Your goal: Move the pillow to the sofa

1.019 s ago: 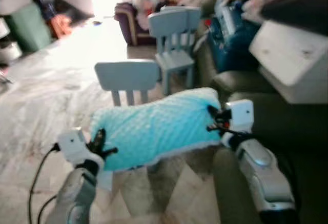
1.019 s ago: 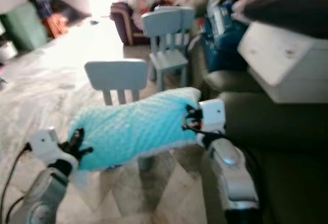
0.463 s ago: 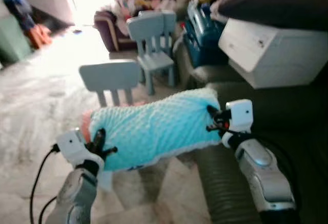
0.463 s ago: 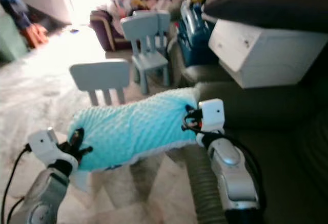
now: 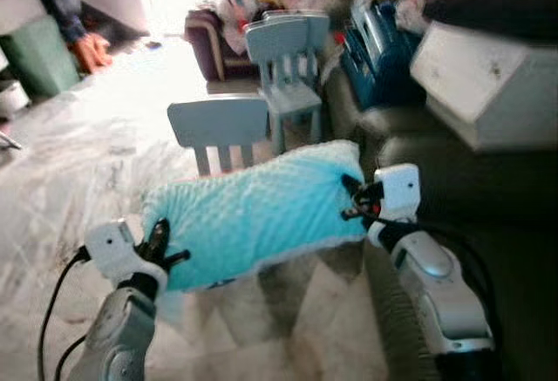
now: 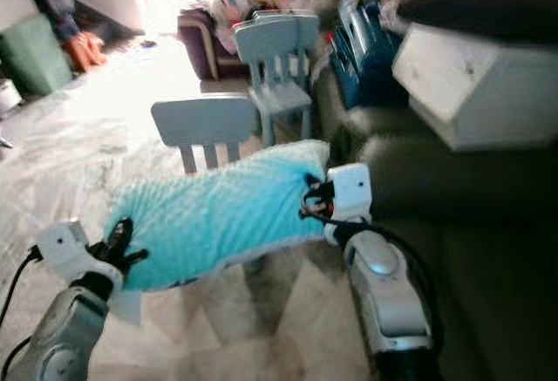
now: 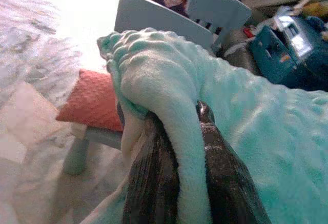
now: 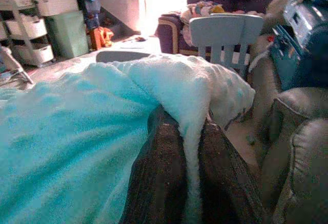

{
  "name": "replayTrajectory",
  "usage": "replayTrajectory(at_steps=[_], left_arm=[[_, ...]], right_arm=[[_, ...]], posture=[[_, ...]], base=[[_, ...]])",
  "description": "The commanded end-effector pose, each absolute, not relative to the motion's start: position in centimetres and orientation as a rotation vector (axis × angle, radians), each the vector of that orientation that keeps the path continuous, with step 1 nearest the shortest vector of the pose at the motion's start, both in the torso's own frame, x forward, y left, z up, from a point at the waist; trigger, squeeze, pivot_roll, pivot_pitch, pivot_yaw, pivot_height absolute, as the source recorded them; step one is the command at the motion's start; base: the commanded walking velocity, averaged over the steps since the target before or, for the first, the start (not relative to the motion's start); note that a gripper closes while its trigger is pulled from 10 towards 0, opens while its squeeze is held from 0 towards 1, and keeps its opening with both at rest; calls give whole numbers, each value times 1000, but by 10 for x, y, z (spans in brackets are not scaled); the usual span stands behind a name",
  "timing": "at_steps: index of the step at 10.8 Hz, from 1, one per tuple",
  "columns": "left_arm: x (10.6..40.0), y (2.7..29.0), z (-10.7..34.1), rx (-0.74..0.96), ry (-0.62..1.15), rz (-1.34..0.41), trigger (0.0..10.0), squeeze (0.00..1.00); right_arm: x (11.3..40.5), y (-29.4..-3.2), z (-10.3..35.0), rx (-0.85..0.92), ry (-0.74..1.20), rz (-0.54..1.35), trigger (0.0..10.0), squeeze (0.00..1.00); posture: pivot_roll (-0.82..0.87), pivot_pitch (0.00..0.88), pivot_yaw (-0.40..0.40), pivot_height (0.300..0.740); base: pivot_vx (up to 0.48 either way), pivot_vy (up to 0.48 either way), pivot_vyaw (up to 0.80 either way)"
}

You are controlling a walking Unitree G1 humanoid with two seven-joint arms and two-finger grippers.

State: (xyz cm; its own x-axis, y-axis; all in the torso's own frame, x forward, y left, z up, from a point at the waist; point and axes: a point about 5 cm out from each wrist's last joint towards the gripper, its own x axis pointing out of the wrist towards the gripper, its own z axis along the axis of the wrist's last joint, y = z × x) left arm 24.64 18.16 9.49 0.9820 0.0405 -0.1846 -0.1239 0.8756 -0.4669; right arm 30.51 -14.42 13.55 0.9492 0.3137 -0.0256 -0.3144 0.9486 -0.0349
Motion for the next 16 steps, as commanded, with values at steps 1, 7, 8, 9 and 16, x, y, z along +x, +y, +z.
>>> replayTrajectory(at_steps=[1,7,8,9,16], left_arm=[[247,182,98,-482,164,72,10000,0],[247,181,98,-480,165,70,10000,0],[247,181,98,-476,169,67,10000,0],[247,180,98,-484,169,63,10000,0],[249,177,99,-481,170,48,10000,0]], right_arm=[[306,-145,139,-28,1,310,10000,0],[307,-145,139,-31,4,311,10000,0],[307,-145,139,-32,4,312,10000,0],[307,-144,139,-33,4,312,10000,0],[308,-144,139,-32,4,315,10000,0]], posture=[[-213,0,63,740],[-215,0,63,740],[-215,0,63,740],[-216,0,62,740],[-217,0,62,740]], base=[[0,476,0],[0,397,0],[0,0,0],[0,0,0],[-127,0,0]])
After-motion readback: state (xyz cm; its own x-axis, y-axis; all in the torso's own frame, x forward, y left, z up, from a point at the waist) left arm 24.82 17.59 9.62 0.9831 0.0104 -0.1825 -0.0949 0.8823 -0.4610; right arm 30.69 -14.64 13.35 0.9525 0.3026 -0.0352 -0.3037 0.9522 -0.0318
